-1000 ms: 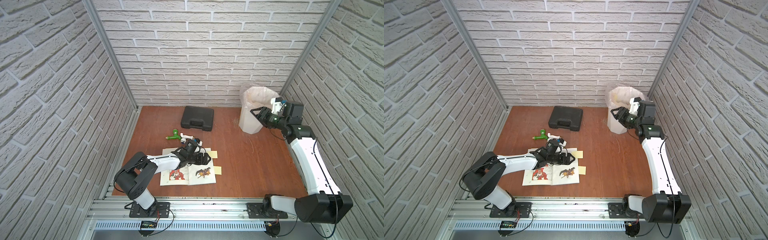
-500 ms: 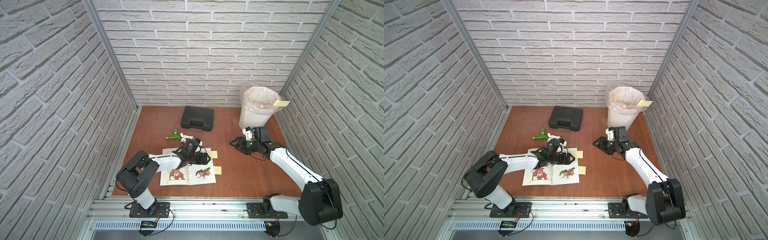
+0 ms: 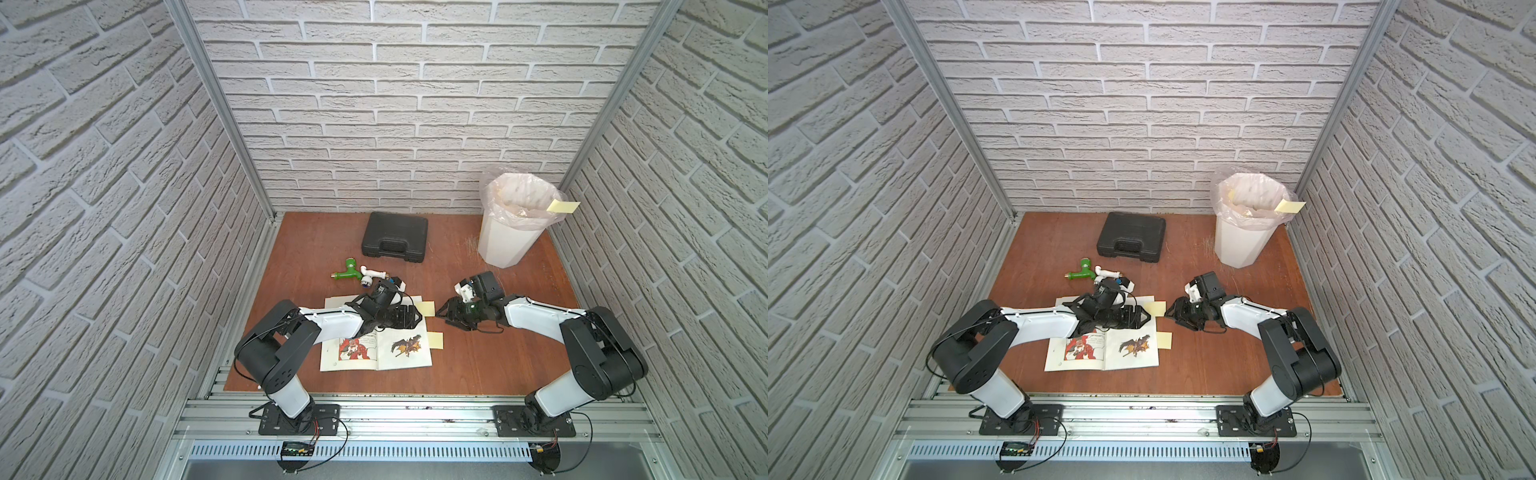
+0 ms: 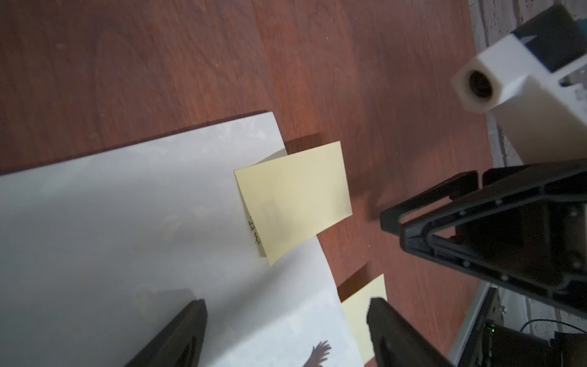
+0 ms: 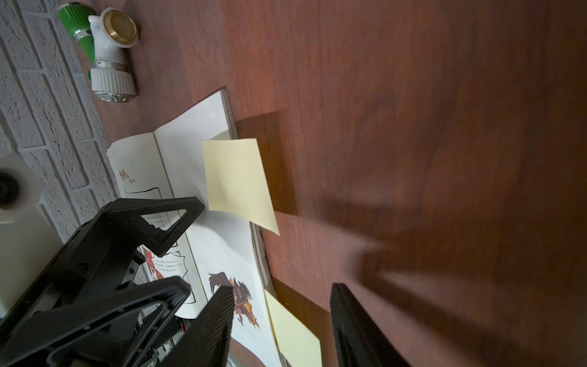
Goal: Peel off the used sticky note
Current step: Tear off the note from the book.
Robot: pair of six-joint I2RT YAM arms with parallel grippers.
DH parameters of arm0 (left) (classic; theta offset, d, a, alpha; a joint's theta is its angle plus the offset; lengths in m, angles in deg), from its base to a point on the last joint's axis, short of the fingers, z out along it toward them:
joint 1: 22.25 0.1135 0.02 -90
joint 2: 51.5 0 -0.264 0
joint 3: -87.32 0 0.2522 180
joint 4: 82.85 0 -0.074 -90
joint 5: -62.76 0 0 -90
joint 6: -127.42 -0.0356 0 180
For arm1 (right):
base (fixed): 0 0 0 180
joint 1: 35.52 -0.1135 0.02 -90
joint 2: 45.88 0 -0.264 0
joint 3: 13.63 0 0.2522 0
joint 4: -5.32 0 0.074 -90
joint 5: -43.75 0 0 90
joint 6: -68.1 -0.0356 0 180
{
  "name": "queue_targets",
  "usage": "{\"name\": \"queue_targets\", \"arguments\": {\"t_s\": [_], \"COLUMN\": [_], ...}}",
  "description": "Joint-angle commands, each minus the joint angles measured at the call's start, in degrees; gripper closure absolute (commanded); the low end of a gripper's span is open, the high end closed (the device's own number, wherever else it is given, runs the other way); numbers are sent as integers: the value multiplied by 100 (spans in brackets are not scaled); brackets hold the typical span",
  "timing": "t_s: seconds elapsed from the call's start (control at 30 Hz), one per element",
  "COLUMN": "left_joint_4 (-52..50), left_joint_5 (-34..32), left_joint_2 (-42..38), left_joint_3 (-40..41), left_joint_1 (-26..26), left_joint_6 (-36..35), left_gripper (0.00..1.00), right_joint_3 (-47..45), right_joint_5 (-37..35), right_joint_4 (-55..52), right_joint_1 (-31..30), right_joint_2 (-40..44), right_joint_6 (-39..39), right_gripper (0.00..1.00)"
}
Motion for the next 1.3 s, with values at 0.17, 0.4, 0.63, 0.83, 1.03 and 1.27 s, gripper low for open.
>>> {"name": "queue_targets", "arguments": {"t_s": [0.17,0.4,0.63,0.83,1.03,1.27], "left_joint_4": [7,31,64,79,77,94], "left_joint_5": [-36,-33,-52,-31,-16,6], "left_joint_2": [159,162,182,235,273,273], "left_joint_3": [74,110,173,176,191,227], "left_joint_1": [-28,-30,-27,-19,-2,37], "left_joint_6": [26,25,34,25,25,18], "left_gripper": [16,15,15,15,15,15], "right_joint_3": [-53,-52,-20,-46,-55,41], "right_joint_5": [206,393,400,484,484,407], "right_joint_4": [967,1474,1677,1978,2144,2011], "right_joint_1": [-166,-180,-184,-189,-188,-193], "right_joint_2": [-512,-879,-939,-935,-779,-502], "right_joint_6": [-347,-679,-920,-1281,-1535,-1560], "right_gripper": [49,56,68,83,97,97]}}
